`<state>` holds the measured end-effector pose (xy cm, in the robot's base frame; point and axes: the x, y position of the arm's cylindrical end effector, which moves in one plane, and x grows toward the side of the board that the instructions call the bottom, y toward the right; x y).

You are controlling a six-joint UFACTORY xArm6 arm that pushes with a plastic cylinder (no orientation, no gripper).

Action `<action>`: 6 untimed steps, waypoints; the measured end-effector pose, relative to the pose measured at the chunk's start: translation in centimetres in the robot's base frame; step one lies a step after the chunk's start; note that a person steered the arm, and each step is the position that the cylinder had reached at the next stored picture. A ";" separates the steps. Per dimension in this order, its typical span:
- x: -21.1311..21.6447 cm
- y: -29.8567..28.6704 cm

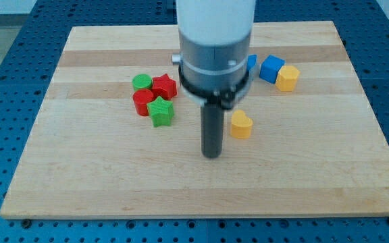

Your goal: Move the heart and the triangle diagonal to each other

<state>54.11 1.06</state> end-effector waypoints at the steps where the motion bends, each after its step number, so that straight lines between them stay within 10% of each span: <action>1: 0.5 0.1; 5: -3.1 5.7; 6: -12.2 5.7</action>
